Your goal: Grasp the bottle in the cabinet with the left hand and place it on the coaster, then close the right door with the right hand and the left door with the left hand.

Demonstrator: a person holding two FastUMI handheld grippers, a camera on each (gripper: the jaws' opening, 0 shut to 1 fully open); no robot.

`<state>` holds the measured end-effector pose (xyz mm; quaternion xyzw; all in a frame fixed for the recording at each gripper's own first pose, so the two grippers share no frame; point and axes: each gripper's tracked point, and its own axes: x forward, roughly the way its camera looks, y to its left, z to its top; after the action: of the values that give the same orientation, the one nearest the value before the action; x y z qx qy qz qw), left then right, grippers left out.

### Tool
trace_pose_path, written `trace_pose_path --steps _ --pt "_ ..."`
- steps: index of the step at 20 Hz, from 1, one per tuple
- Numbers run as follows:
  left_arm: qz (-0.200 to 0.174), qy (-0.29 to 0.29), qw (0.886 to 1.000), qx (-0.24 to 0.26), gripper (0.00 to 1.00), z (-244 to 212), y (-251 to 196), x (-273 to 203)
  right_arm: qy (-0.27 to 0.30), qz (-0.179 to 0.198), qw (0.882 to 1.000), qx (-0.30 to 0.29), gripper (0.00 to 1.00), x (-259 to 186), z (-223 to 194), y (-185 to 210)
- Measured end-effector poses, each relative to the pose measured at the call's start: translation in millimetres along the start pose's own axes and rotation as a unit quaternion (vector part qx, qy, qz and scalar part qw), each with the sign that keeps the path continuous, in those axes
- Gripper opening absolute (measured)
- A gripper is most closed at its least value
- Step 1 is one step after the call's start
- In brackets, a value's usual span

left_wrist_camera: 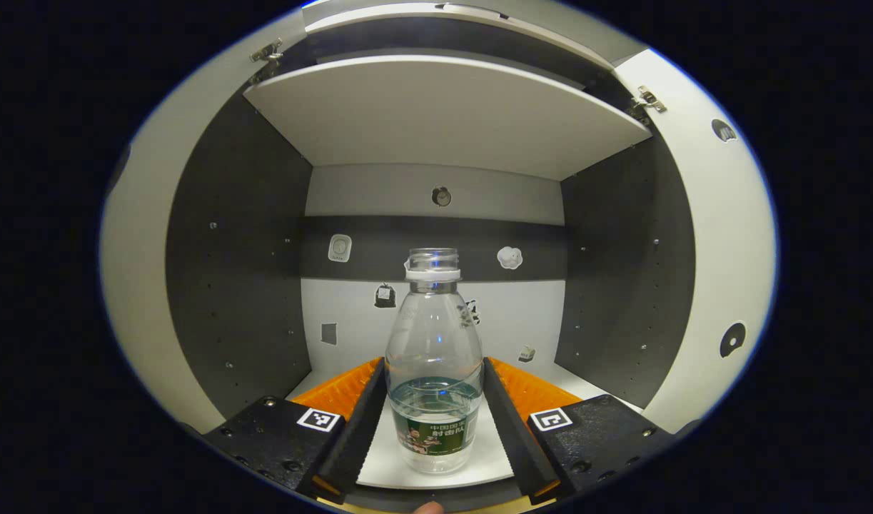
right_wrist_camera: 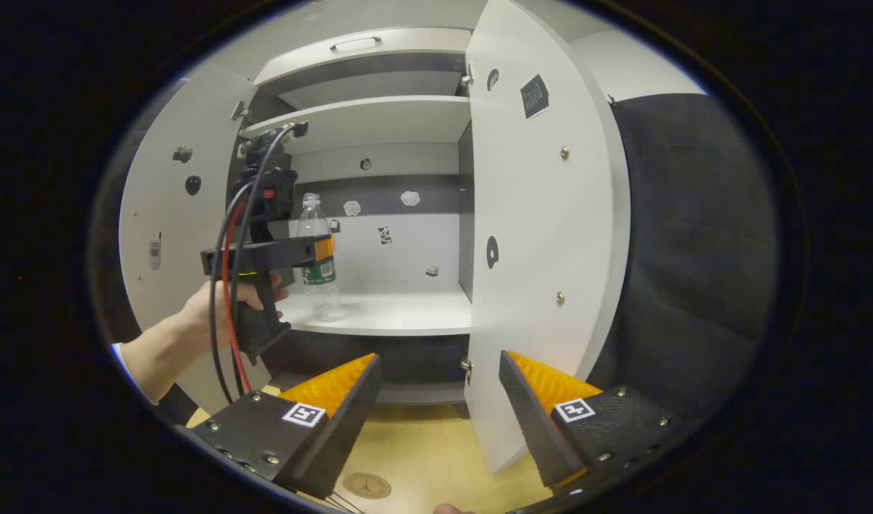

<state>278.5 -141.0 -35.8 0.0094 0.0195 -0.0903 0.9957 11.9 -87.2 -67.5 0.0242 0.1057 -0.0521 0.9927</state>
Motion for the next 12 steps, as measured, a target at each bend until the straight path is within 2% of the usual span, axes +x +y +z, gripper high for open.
trace_pose_path --steps 6,12 --pt "-0.009 -0.022 1.0 -0.009 0.82 9.0 -7.4 -75.9 0.007 0.01 1.0 0.013 1.0 -10.9 -8.9 -1.1" --pt "-0.002 -0.023 0.999 0.023 0.81 -28.2 -19.4 -146.6 0.019 0.014 0.999 0.023 1.0 -23.6 -22.6 -7.4"
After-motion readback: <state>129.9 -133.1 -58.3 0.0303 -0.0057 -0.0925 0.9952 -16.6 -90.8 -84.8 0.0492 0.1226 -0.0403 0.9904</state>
